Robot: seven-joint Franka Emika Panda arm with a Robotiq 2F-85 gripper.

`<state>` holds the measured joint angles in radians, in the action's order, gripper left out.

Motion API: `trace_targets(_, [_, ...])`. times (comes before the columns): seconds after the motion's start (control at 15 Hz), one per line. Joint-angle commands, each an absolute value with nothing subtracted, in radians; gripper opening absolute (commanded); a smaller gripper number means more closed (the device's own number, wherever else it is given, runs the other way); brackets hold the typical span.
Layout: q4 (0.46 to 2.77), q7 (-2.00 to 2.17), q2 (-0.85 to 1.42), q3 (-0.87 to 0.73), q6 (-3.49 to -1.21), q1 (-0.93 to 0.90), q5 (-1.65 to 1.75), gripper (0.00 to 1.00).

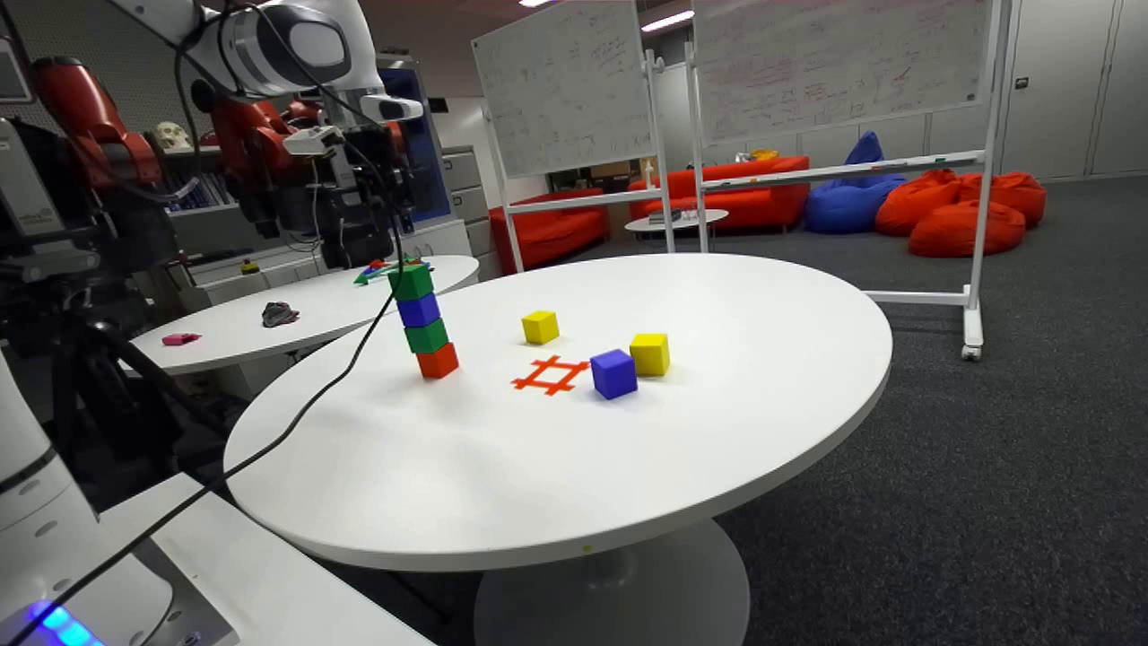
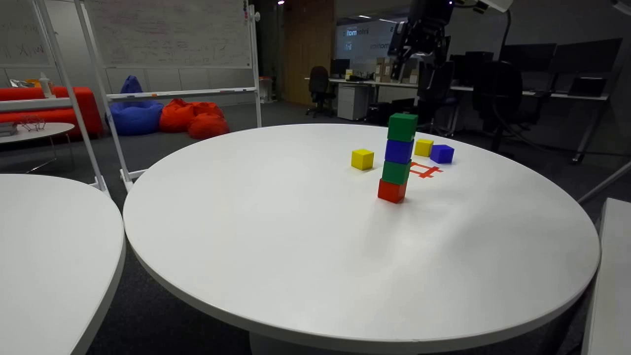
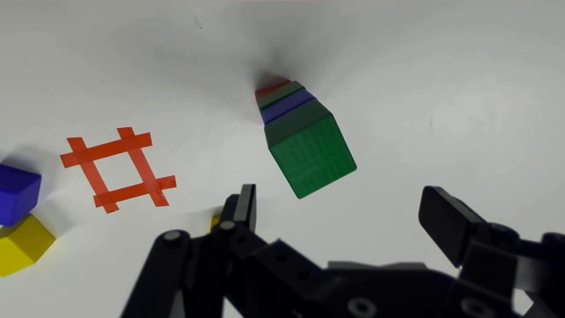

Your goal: Unstack all the toy blocks then put the orange block in the marked zone

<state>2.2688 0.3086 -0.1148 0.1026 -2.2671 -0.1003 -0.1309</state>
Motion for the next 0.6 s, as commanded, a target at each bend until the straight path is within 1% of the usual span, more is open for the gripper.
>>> trace_targets(0.0, [2.218,0.334,-0.084,0.100,-2.208,-0.086,-0.117,1.00])
trace_targets(0.13, [2.208,0.330,-0.078,0.097,-2.198,-0.086,-0.123,1.00])
trace_targets(0.33, [2.212,0.345,-0.079,0.094,-2.280,-0.083,-0.148,1.00])
trace_targets(0.53, [2.199,0.305,-0.080,0.088,-2.255,-0.083,-0.161,1.00])
